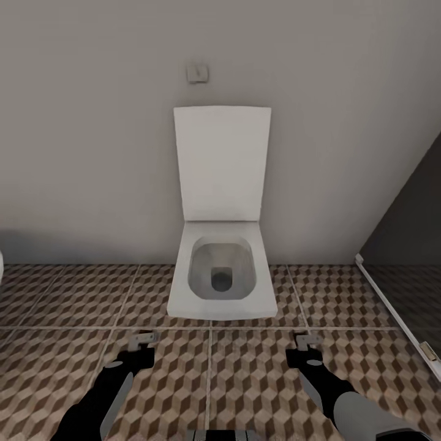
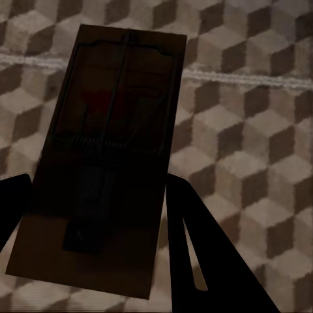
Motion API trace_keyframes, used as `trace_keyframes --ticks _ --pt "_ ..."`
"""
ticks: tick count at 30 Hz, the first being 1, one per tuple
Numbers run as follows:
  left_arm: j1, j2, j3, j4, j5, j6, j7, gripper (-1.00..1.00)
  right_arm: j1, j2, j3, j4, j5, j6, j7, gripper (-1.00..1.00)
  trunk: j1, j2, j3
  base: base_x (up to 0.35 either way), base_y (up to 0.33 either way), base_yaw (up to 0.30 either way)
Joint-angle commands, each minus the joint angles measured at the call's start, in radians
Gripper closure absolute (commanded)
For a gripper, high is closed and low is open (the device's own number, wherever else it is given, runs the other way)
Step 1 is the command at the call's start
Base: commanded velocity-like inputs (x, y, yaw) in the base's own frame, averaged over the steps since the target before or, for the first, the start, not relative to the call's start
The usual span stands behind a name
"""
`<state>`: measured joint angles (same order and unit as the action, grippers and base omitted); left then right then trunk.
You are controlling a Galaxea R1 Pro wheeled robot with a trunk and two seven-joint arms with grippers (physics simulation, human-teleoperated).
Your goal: Take the four mousetraps from the cabinet in the bathroom and place them on the bathroom floor. Make sure all four end up on the same floor surface, and ensure that at least two of them are either under or directly next to the same bathroom sink.
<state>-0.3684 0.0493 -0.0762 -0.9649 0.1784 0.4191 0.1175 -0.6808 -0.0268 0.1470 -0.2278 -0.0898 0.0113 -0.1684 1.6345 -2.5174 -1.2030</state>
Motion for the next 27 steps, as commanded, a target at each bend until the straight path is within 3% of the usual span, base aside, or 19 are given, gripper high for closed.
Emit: trace_keyframes --ticks 1,4,16,27 --pt "0.0 0.001 -0.005 -0.002 0.007 0.004 0.008 1.0 0.0 0.0 0.008 -0.001 -0.011 0.0 -0.002 1.0 0.0 -0.001 -0.005 0.0 0.0 0.0" --pt "0.0 0.001 -0.005 -0.003 0.007 0.004 0.008 1.0 0.0 0.001 0.008 -0.001 -0.01 -0.002 -0.003 1.0 0.002 -0.001 -0.016 0.0 0.0 0.0" --pt "0.0 -0.003 -0.005 -0.021 0.006 0.005 0.012 1.0 0.0 0.002 0.008 -0.001 -0.009 -0.011 -0.009 1.0 0.002 -0.001 -0.016 0.012 0.0 0.0" --pt "0.0 -0.004 -0.004 -0.021 0.006 0.004 0.013 1.0 0.0 0.004 0.008 -0.001 -0.008 -0.013 -0.01 1.0 0.002 -0.001 -0.016 0.279 0.0 0.0"
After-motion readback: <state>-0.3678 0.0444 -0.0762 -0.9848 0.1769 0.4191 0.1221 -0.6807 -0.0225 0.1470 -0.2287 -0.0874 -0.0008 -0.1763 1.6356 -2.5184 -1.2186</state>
